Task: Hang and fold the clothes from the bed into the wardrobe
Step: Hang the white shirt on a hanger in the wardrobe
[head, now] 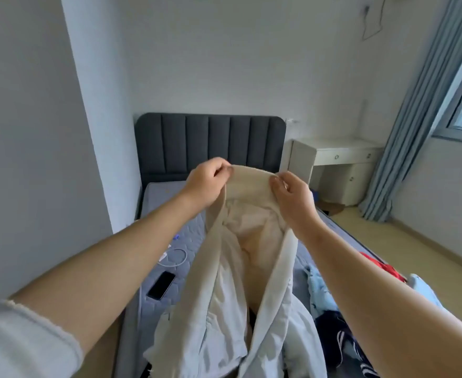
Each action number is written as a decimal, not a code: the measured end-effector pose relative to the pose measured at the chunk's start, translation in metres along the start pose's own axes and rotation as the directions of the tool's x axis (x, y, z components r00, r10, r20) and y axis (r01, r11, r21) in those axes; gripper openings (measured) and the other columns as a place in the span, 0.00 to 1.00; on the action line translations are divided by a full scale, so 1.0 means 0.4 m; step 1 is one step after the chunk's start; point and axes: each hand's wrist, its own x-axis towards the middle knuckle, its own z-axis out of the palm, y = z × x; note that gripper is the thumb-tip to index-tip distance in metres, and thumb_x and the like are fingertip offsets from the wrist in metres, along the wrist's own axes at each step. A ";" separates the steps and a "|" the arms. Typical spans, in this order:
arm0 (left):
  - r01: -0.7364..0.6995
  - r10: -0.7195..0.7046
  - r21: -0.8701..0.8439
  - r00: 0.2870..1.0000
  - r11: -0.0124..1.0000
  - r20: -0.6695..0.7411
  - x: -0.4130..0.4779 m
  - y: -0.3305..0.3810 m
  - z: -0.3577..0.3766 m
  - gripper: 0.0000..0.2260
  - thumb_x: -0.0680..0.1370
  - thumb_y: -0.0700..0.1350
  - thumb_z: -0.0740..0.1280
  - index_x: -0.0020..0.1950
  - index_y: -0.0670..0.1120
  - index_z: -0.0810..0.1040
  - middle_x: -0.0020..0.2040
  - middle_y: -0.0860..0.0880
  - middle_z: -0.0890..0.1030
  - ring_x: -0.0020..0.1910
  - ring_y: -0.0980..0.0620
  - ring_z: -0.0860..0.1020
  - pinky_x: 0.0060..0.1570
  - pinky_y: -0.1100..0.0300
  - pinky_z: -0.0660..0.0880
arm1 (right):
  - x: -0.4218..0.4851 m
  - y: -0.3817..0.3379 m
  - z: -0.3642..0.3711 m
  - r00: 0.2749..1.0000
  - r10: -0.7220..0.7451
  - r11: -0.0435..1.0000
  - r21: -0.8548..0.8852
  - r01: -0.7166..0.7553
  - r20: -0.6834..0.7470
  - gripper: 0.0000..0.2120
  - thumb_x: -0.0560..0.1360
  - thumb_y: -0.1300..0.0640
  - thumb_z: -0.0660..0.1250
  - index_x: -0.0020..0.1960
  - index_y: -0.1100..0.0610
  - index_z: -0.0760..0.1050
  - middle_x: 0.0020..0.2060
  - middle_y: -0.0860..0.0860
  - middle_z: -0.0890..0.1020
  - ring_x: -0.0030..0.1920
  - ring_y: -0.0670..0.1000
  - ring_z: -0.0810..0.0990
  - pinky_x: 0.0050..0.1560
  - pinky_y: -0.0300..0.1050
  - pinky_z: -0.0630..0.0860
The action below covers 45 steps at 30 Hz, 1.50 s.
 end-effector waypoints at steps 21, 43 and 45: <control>0.756 -0.911 0.513 0.379 0.406 0.162 -0.550 -0.652 0.287 0.09 0.78 0.53 0.57 0.42 0.51 0.71 0.49 0.48 0.78 0.46 0.47 0.74 0.43 0.60 0.68 | -0.520 0.551 0.231 0.131 0.844 0.428 -0.507 -0.748 0.520 0.06 0.78 0.51 0.60 0.48 0.53 0.72 0.30 0.49 0.76 0.24 0.46 0.71 0.27 0.34 0.68; 0.622 -0.668 0.377 0.333 0.686 0.666 -0.748 -0.904 0.520 0.12 0.73 0.42 0.67 0.54 0.51 0.80 0.43 0.52 0.81 0.47 0.52 0.79 0.46 0.60 0.72 | -0.532 0.882 0.442 0.462 0.801 0.569 -0.243 -0.786 0.380 0.37 0.72 0.55 0.70 0.74 0.43 0.54 0.66 0.49 0.68 0.65 0.52 0.70 0.64 0.53 0.70; 0.636 -0.547 0.327 0.182 0.699 0.817 -0.777 -0.903 0.481 0.16 0.72 0.44 0.70 0.59 0.54 0.78 0.42 0.56 0.78 0.44 0.58 0.76 0.49 0.62 0.73 | -0.546 0.889 0.457 0.438 0.817 0.552 -0.287 -0.783 0.376 0.33 0.74 0.58 0.66 0.73 0.40 0.56 0.51 0.48 0.76 0.50 0.50 0.78 0.52 0.45 0.78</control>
